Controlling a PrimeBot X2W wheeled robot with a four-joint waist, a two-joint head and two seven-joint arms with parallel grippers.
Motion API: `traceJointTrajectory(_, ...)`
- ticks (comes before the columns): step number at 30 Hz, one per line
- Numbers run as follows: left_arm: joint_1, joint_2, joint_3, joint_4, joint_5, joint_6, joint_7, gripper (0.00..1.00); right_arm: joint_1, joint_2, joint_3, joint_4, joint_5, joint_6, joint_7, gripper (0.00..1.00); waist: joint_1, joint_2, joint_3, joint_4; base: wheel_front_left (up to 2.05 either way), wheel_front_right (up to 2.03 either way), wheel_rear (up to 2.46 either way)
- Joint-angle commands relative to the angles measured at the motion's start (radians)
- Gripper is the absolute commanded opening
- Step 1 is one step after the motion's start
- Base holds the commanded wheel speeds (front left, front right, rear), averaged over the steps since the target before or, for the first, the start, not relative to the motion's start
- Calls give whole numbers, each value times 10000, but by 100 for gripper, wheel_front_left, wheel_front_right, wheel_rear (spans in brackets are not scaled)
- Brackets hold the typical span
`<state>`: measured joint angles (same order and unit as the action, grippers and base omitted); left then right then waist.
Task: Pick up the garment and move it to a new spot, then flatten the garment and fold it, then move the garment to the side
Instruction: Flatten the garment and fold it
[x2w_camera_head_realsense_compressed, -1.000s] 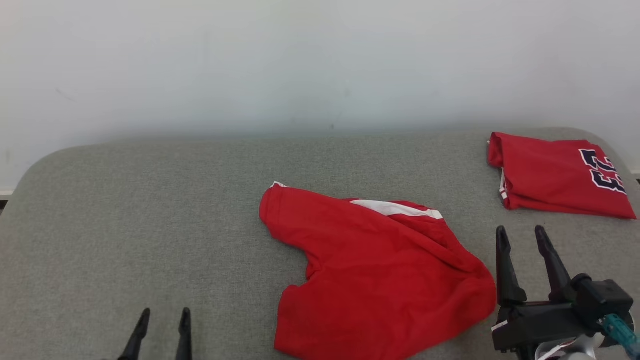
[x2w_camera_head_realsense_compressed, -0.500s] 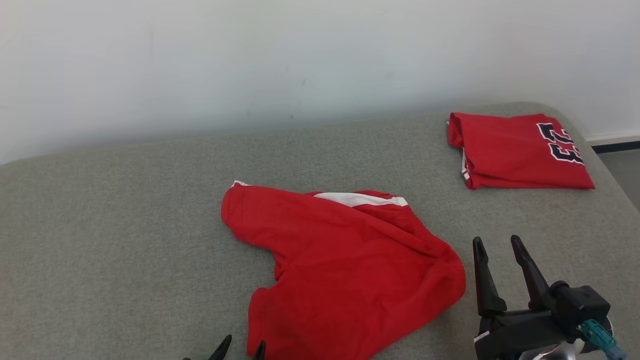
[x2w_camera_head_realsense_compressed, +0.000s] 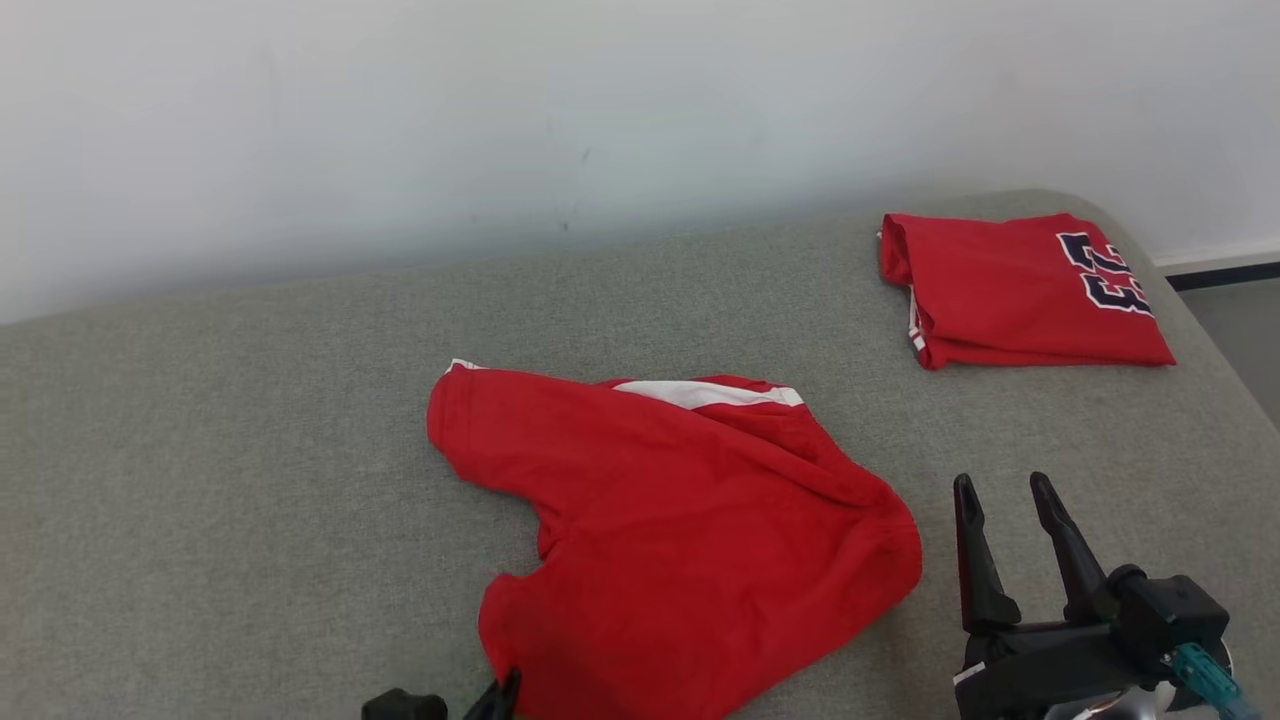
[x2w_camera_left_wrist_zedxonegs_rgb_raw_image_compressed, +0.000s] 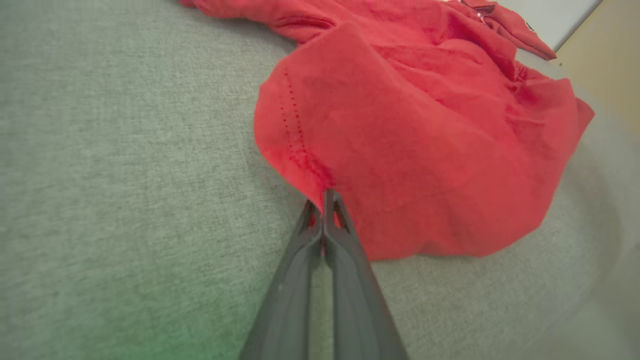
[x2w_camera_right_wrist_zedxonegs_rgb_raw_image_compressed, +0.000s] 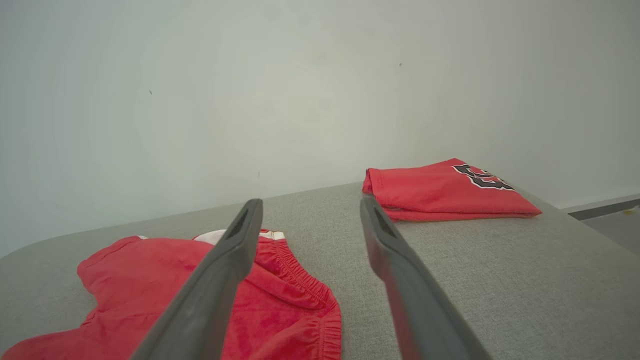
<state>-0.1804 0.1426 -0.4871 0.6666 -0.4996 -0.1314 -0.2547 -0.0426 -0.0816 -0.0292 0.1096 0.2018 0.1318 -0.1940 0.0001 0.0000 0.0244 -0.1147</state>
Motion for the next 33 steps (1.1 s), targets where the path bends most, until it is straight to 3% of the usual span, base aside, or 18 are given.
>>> traceJointTrajectory(1, -164, 98, 27, -11, -76, 23, -73, 0, 79, 25, -26, -19, -9, -23, -28, 100, -1, 0, -44, 103, 0, 0, 0)
traceJointTrajectory(7, 238, 565, 580, -1510, 117, 114, -104, 0, 301, 75, -220, 18, 25, -23, -118, 100, -1, 0, -213, 708, 0, 0, 0)
traceJointTrajectory(13, 1391, 1272, 843, -3323, 398, 557, 56, 0, 395, 125, -242, 157, 114, -23, -217, 100, -1, 0, -243, 1362, 0, 0, 0)
traceJointTrajectory(19, 2695, 1525, 817, -4688, 20, 883, 680, 0, 225, 158, -269, 303, 87, -23, -304, 100, -1, 0, -63, 1807, 0, 0, 0)
traceJointTrajectory(25, 2261, 1556, 832, -4926, -37, 733, 565, 0, 60, 87, -135, 388, 27, -23, -291, 100, -1, 0, -80, 1714, 0, 0, 0)
traceJointTrajectory(33, 302, 1788, 1063, -4010, -189, 347, 471, 0, -283, 3, -6, 401, -10, -23, -207, 100, -1, 0, 281, 801, 0, 0, 0)
